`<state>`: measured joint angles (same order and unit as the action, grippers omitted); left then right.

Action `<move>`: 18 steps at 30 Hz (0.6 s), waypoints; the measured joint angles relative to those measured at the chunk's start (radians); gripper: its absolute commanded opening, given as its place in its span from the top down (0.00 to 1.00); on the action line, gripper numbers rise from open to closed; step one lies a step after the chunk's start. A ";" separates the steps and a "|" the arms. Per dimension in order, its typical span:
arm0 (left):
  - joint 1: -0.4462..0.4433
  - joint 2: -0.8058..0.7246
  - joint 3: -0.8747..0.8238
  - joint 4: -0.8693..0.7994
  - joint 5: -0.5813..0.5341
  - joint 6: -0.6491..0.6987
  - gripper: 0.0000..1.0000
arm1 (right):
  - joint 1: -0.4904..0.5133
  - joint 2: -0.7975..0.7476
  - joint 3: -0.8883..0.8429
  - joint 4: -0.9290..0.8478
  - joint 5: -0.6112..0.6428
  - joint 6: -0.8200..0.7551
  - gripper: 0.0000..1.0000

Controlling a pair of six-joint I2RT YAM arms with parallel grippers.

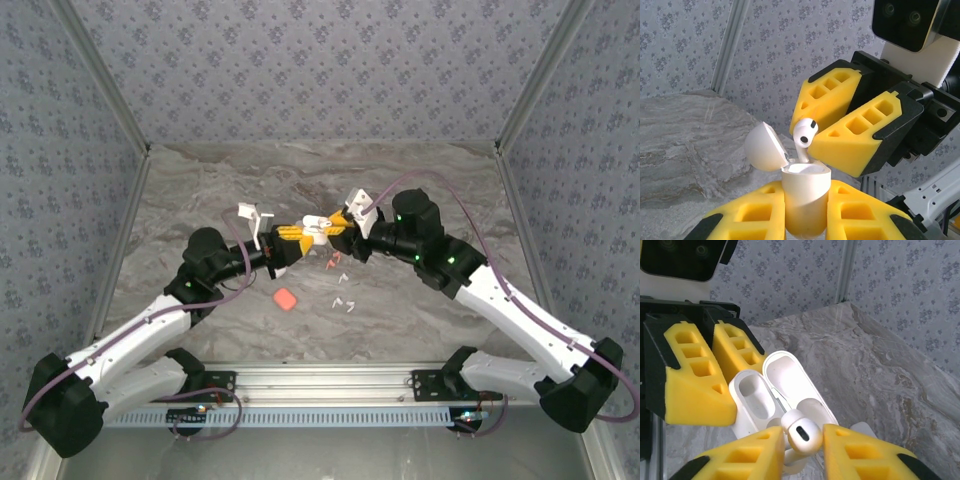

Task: Insert wireless bluetooth earbuds into charging case

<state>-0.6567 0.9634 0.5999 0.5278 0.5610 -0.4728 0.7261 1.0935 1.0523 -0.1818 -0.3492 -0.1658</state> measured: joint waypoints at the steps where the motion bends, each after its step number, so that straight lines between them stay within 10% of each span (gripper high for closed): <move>1: 0.000 0.000 0.000 0.000 0.000 0.000 1.00 | -0.007 0.003 0.004 -0.002 -0.013 0.006 0.62; 18: -0.004 -0.038 0.000 0.008 -0.039 0.067 1.00 | -0.142 -0.012 0.130 -0.093 -0.021 0.248 0.20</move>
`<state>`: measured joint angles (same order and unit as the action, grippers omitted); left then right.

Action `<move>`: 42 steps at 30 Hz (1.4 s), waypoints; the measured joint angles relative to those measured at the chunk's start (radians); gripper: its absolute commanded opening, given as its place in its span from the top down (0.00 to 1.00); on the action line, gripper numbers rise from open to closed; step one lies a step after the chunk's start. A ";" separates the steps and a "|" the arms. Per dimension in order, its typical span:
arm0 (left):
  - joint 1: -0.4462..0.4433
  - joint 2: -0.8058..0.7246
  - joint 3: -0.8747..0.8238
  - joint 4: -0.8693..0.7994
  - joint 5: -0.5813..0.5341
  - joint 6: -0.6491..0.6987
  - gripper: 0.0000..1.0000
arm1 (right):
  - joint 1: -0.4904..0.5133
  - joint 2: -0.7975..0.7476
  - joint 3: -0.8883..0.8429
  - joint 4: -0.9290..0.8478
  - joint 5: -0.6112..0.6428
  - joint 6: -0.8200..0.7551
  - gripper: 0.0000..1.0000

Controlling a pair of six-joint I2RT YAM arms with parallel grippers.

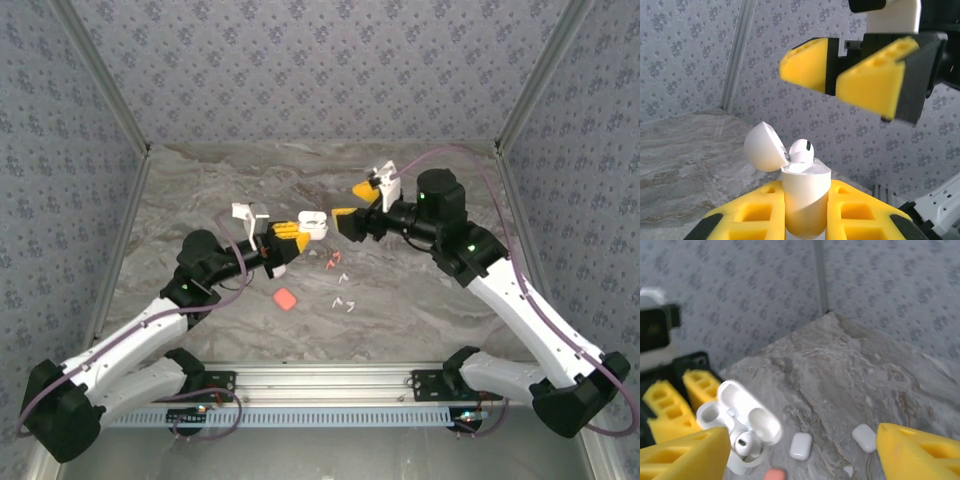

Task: Insert wireless bluetooth earbuds into charging case

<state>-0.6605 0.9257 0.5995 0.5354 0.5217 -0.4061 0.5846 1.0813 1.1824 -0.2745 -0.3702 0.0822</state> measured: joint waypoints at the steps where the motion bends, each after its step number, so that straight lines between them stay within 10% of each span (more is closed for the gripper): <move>1: -0.001 -0.005 0.000 -0.010 -0.006 0.013 1.00 | -0.011 -0.009 0.000 -0.018 0.026 0.031 0.20; 16: -0.002 -0.100 -0.002 -0.143 -0.051 0.119 1.00 | -0.054 0.211 -0.238 -0.172 0.175 0.346 0.35; 42: -0.002 -0.173 -0.042 -0.196 -0.082 0.136 1.00 | 0.047 0.722 -0.105 -0.126 0.131 0.267 0.52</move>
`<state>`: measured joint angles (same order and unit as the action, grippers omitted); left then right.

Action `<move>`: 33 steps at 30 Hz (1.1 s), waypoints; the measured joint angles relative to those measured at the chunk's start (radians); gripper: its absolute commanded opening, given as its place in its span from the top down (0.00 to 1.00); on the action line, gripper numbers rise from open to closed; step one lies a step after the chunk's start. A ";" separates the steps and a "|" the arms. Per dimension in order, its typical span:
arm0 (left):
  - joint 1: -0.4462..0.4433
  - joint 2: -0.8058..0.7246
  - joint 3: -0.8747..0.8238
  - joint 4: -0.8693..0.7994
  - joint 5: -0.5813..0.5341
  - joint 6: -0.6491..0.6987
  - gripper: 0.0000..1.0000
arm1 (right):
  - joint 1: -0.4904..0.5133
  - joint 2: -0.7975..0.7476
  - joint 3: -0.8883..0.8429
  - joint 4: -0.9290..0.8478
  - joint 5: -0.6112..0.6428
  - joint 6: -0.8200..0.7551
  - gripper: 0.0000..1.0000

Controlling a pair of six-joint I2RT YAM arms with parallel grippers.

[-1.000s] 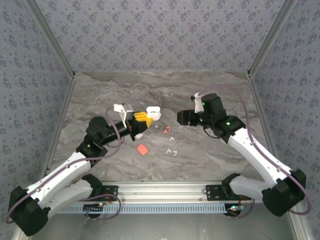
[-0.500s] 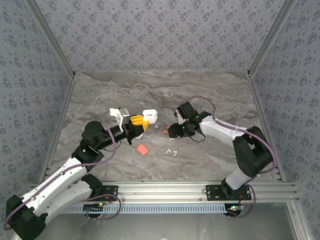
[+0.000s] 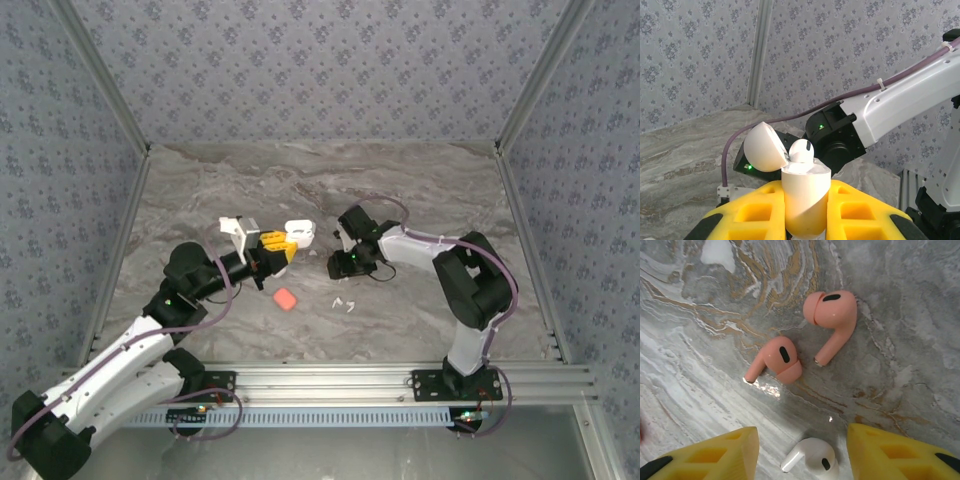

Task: Insert wireless bluetooth earbuds into charging case

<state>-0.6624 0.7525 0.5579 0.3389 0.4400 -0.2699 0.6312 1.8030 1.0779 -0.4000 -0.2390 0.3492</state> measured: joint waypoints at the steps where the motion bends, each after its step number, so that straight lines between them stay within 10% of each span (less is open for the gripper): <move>1: 0.000 0.000 0.000 0.000 0.000 0.000 1.00 | 0.001 0.000 0.000 -0.001 -0.001 -0.003 0.53; 33: 0.000 0.042 0.000 0.000 0.000 0.000 1.00 | 0.014 0.004 0.000 -0.055 -0.002 -0.055 0.75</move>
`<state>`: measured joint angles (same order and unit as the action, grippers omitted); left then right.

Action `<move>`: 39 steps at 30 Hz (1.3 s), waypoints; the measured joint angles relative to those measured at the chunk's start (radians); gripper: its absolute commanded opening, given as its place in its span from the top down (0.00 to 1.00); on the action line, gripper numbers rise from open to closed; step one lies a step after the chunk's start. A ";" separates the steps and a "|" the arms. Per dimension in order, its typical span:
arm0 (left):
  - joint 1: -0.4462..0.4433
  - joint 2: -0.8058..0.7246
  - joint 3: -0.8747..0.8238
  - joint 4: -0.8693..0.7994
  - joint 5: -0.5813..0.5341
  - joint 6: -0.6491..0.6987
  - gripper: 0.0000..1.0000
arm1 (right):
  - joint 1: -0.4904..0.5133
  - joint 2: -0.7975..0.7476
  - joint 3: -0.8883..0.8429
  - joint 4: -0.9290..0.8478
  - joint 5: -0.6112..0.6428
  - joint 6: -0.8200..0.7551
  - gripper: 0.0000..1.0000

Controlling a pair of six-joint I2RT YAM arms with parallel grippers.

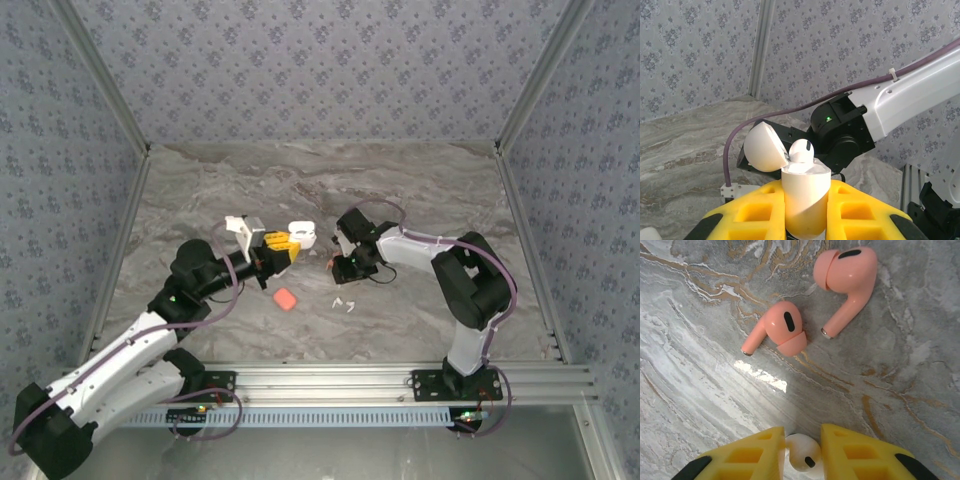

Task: Insert wireless bluetooth earbuds into charging case

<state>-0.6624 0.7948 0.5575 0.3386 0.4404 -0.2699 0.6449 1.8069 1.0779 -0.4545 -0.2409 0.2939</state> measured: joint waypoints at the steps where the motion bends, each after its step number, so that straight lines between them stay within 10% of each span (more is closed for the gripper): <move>1: 0.000 0.000 0.000 0.000 0.000 0.000 1.00 | 0.000 0.000 0.000 0.000 0.001 0.000 0.75; 39: -0.016 0.162 0.001 0.100 0.019 -0.050 1.00 | 0.129 -0.708 0.104 0.168 0.160 -0.114 0.79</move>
<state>-0.6785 0.9565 0.5583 0.4381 0.4595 -0.3199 0.7742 1.0992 1.1816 -0.2867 -0.0807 0.1799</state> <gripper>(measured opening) 0.168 0.209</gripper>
